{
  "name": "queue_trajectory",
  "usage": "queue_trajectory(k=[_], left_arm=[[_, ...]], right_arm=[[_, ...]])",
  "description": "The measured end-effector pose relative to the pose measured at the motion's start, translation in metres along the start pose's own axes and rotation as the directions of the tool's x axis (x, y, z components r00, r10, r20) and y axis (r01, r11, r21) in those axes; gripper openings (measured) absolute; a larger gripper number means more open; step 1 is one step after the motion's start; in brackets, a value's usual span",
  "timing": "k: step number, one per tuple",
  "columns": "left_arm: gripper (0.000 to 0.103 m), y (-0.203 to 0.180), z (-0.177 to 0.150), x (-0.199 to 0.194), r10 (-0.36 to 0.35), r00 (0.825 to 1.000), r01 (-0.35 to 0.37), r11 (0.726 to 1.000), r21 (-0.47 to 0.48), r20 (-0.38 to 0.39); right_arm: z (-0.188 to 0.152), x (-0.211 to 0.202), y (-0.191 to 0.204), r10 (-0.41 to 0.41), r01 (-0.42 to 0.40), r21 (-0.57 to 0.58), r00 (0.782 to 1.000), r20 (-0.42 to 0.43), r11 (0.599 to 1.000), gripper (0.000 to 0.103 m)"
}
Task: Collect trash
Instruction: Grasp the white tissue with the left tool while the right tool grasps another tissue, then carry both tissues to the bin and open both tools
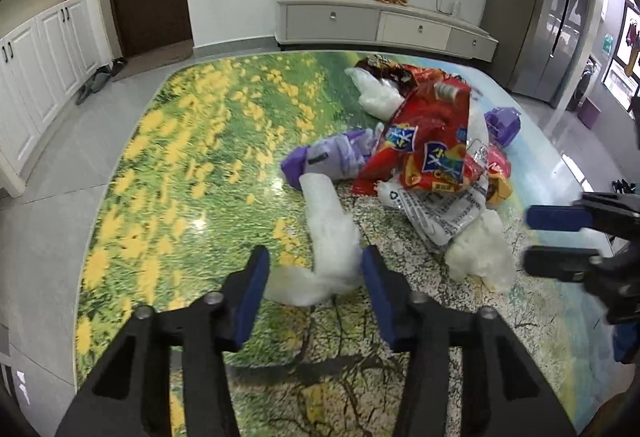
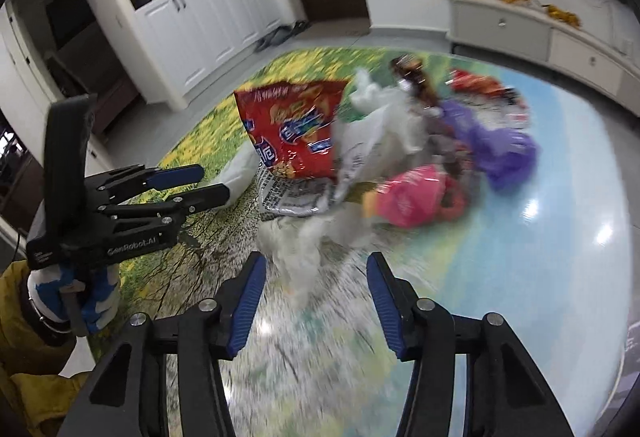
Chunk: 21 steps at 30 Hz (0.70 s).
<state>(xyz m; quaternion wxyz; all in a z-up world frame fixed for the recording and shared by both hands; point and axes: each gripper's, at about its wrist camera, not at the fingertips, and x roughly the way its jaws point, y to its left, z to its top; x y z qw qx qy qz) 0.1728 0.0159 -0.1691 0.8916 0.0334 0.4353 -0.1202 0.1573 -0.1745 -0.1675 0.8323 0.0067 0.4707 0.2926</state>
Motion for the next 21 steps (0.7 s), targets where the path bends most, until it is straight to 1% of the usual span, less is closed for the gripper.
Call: queue_trajectory(k=[2,4,5,6,9,13,15,17,19,21], left_arm=[[0.022,-0.002,-0.002,0.006,-0.014,1.000,0.014,1.000,0.005,-0.020],[0.020,-0.004,-0.006,0.004,-0.013,1.000,0.013,1.000,0.015,-0.015],[0.018,-0.005,-0.007,0.002,-0.027,1.000,0.027,1.000,0.014,-0.011],[0.018,-0.006,-0.009,-0.002,-0.040,0.999,0.040,0.999,0.008,-0.004],[0.018,-0.006,-0.015,-0.019,-0.054,0.998,0.054,0.999,0.000,0.019],[0.017,-0.013,-0.020,-0.049,-0.066,0.996,0.065,0.998,0.008,0.053],[0.017,-0.025,-0.020,-0.066,-0.068,0.995,0.065,0.997,0.040,0.076],[0.017,-0.035,-0.017,-0.077,-0.080,0.993,0.075,0.996,0.056,0.091],[0.017,-0.045,-0.014,-0.088,-0.069,0.992,0.062,0.995,0.073,0.108],[0.017,-0.049,-0.012,-0.095,-0.066,0.990,0.058,0.996,0.070,0.121]], right_arm=[[0.003,0.016,0.001,0.004,-0.005,-0.004,1.000,-0.030,1.000,0.042],[0.002,0.026,0.001,0.003,-0.003,-0.005,0.999,-0.051,1.000,0.031],[0.000,0.025,0.003,0.003,-0.004,-0.011,0.999,-0.045,1.000,0.018],[-0.001,0.024,0.003,0.007,-0.008,-0.010,0.999,-0.050,1.000,0.010],[-0.009,0.012,0.006,0.018,-0.019,-0.021,0.999,-0.041,1.000,0.008],[-0.027,-0.020,0.012,0.024,-0.024,-0.036,1.000,0.001,0.999,0.006],[-0.038,-0.040,0.011,0.026,-0.025,-0.024,0.999,0.037,0.999,0.006],[-0.047,-0.058,0.009,0.010,-0.009,-0.014,0.997,0.072,1.000,0.006],[-0.052,-0.069,0.003,0.004,-0.004,0.002,0.996,0.088,1.000,0.006],[-0.053,-0.075,0.000,0.008,-0.010,0.022,0.995,0.100,1.000,0.009]])
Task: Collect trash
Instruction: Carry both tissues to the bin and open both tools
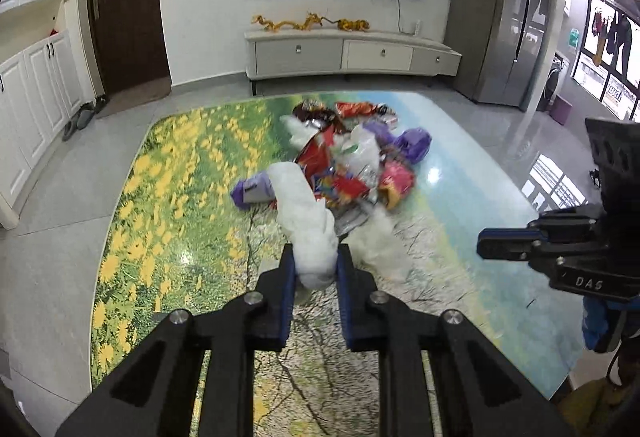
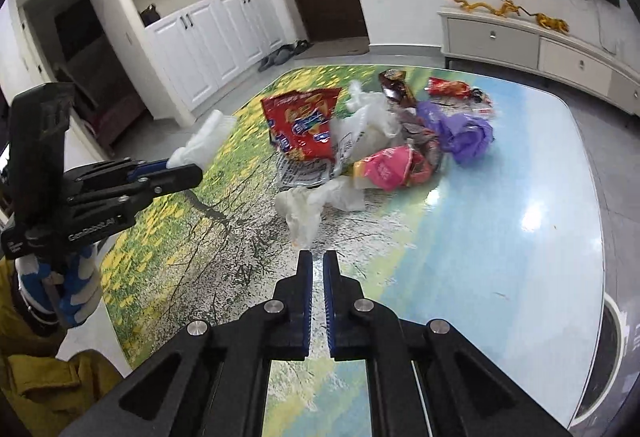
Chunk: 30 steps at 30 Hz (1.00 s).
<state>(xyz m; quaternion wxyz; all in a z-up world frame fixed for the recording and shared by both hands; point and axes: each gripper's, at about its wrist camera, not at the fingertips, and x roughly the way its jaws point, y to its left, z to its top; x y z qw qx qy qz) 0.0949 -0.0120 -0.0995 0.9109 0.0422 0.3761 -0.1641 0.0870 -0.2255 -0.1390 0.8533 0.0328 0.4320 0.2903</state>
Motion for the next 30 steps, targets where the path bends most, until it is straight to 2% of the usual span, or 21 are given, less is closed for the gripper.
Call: queue_trajectory(k=[1,2,3,4,15,16,18,25,30], left_arm=[[0.017,-0.001,0.001,-0.003,0.000,1.000,0.000,1.000,-0.003,0.005],[0.018,-0.001,0.001,-0.005,0.004,1.000,-0.004,1.000,-0.005,0.009],[0.018,0.000,0.000,-0.007,0.011,1.000,-0.010,1.000,-0.010,0.010],[0.018,0.001,-0.002,-0.008,0.014,1.000,-0.014,1.000,-0.017,0.008],[0.018,0.031,-0.017,-0.002,0.017,1.000,-0.018,0.997,-0.078,-0.016],[0.018,0.031,-0.017,-0.002,0.017,1.000,-0.018,0.997,-0.080,-0.016],[0.018,0.031,-0.017,-0.003,0.015,1.000,-0.016,0.997,-0.082,-0.014],[0.018,0.013,-0.014,-0.014,0.006,1.000,-0.006,0.999,-0.038,0.000],[0.018,-0.019,0.000,-0.018,-0.065,0.998,0.065,0.997,0.039,0.004]], right_arm=[[0.002,0.003,0.001,0.003,-0.003,0.000,1.000,0.000,1.000,0.009],[0.003,0.006,0.001,0.001,-0.002,-0.004,1.000,-0.006,1.000,0.014],[0.006,0.010,0.003,0.005,-0.005,-0.011,1.000,-0.015,1.000,0.027],[0.008,0.016,0.005,0.007,-0.007,-0.019,1.000,-0.021,1.000,0.031],[0.037,0.099,0.000,-0.021,0.022,0.007,0.992,-0.121,1.000,0.032],[0.038,0.101,-0.001,-0.016,0.016,0.002,0.993,-0.115,1.000,0.030],[0.039,0.103,0.001,0.004,-0.005,-0.006,0.992,-0.124,1.000,0.007],[0.024,0.065,0.004,0.073,-0.075,-0.019,0.995,-0.072,0.997,0.005],[0.009,0.004,-0.011,0.037,-0.037,0.017,0.999,0.032,0.999,0.005]])
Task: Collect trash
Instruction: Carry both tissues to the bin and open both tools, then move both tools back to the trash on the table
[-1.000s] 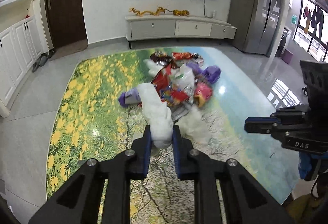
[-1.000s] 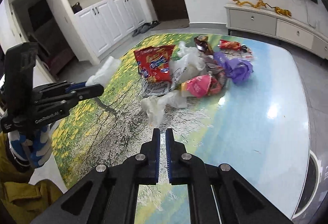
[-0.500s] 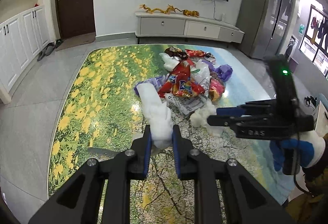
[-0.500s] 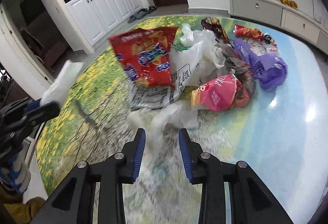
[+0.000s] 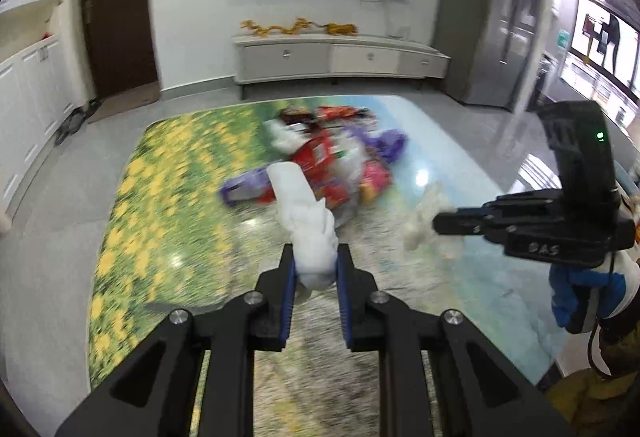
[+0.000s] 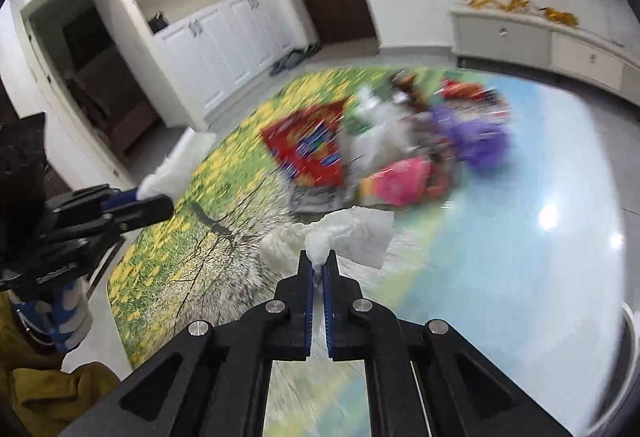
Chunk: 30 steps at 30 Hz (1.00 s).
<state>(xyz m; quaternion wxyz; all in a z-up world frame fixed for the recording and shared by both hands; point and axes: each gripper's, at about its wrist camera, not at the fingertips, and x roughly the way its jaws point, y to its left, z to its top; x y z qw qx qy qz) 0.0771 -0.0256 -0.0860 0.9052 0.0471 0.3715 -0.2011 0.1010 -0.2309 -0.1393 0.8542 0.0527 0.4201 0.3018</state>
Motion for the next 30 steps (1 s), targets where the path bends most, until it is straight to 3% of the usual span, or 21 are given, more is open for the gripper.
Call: queue_trajectory(k=[4,9,14,16,20,22,24,25,26,27,30], left_arm=[[0.018,-0.045,0.027,0.016,-0.089,0.996,0.090,0.991,0.098,-0.018],[0.018,-0.125,0.062,0.056,-0.188,0.979,0.201,0.954,0.221,-0.077],[0.018,-0.212,0.094,0.106,-0.286,0.943,0.324,0.908,0.268,-0.171],[0.019,-0.249,0.105,0.133,-0.318,0.923,0.369,0.889,0.269,-0.214],[0.021,-0.296,0.116,0.173,-0.338,0.904,0.404,0.876,0.264,-0.261],[0.023,-0.315,0.122,0.195,-0.379,0.875,0.451,0.863,0.227,-0.301],[0.036,-0.326,0.127,0.214,-0.387,0.863,0.462,0.864,0.200,-0.324],[0.049,-0.329,0.129,0.220,-0.396,0.857,0.469,0.864,0.183,-0.330],[0.053,-0.330,0.129,0.223,-0.405,0.853,0.475,0.863,0.169,-0.329],[0.053,-0.331,0.131,0.225,-0.409,0.852,0.476,0.865,0.161,-0.326],[0.053,-0.330,0.132,0.222,-0.402,0.860,0.468,0.867,0.172,-0.314]], right_arm=[[-0.013,-0.060,-0.027,-0.105,0.101,0.049,0.991,0.082,0.994,0.005],[-0.036,-0.126,-0.091,-0.302,0.280,0.177,0.946,0.115,0.944,0.005],[-0.059,-0.157,-0.169,-0.444,0.408,0.299,0.894,0.062,0.863,0.005],[-0.066,-0.158,-0.193,-0.459,0.421,0.337,0.887,0.038,0.842,0.005],[-0.084,-0.156,-0.246,-0.482,0.446,0.410,0.876,-0.017,0.796,0.007],[-0.091,-0.153,-0.272,-0.494,0.463,0.437,0.868,-0.047,0.772,0.007],[-0.097,-0.153,-0.290,-0.504,0.477,0.458,0.861,-0.073,0.750,0.013],[-0.101,-0.154,-0.298,-0.510,0.485,0.468,0.856,-0.083,0.739,0.019],[-0.106,-0.156,-0.304,-0.518,0.494,0.478,0.851,-0.091,0.727,0.031],[-0.109,-0.157,-0.310,-0.526,0.502,0.486,0.845,-0.098,0.716,0.036],[-0.113,-0.163,-0.312,-0.531,0.506,0.497,0.841,-0.103,0.705,0.036]])
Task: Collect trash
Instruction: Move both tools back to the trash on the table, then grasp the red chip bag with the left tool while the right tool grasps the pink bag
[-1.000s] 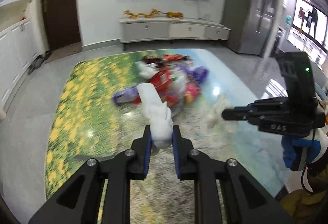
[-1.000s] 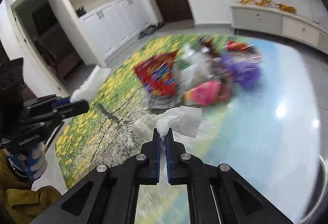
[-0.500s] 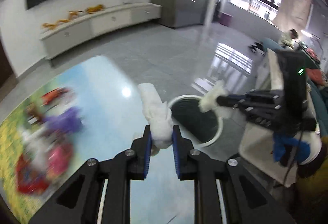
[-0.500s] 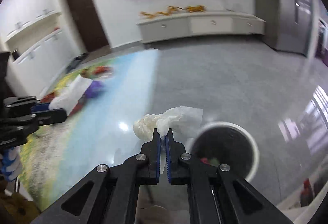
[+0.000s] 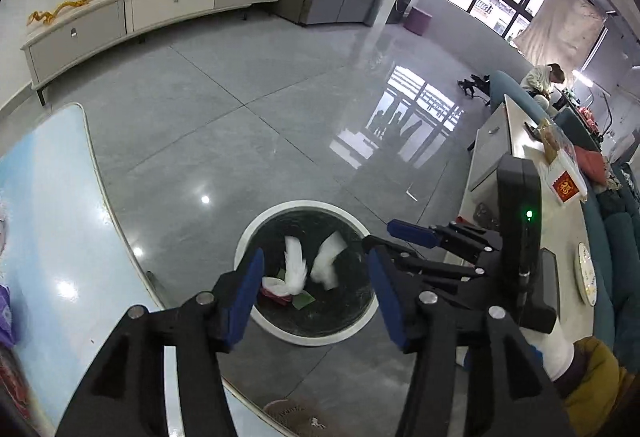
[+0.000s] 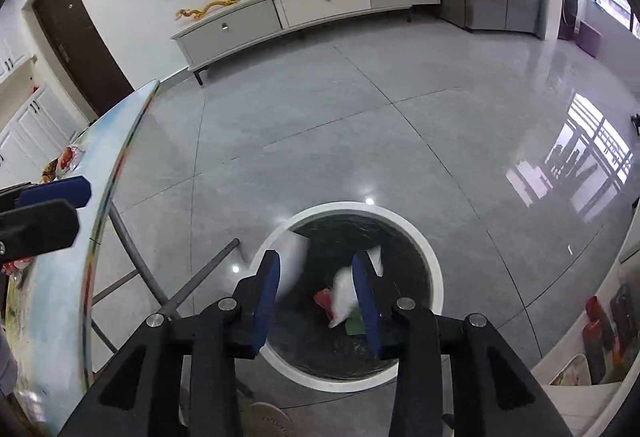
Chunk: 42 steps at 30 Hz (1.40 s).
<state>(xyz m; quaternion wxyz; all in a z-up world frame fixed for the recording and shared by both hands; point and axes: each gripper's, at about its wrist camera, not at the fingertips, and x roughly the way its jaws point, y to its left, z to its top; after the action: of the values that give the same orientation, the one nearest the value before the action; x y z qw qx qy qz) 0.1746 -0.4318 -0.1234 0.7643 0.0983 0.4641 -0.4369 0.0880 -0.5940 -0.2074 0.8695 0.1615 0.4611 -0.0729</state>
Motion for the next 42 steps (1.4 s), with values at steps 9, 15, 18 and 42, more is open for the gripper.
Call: queue_trajectory(k=[9,15,18,42], left_arm=[[0.052,-0.002,-0.041,-0.063,0.139,0.982,-0.145,0.989,0.041,0.128],[0.052,0.032,-0.095,-0.127,0.219,0.958,-0.228,0.973,0.029,0.183],[0.052,0.057,-0.119,-0.163,0.275,0.937,-0.277,0.961,-0.022,0.216],[0.050,0.236,-0.198,-0.218,0.495,0.853,-0.435,0.849,-0.299,0.163]], right_arm=[[-0.006,-0.050,0.027,0.037,-0.034,-0.038,0.995,0.093,0.999,0.036],[-0.008,-0.097,0.077,0.114,-0.097,-0.095,0.975,0.191,0.991,0.036],[-0.011,-0.114,0.113,0.159,-0.129,-0.146,0.964,0.212,0.981,0.036],[-0.025,-0.053,0.311,0.311,-0.294,-0.424,0.950,-0.029,0.857,0.049]])
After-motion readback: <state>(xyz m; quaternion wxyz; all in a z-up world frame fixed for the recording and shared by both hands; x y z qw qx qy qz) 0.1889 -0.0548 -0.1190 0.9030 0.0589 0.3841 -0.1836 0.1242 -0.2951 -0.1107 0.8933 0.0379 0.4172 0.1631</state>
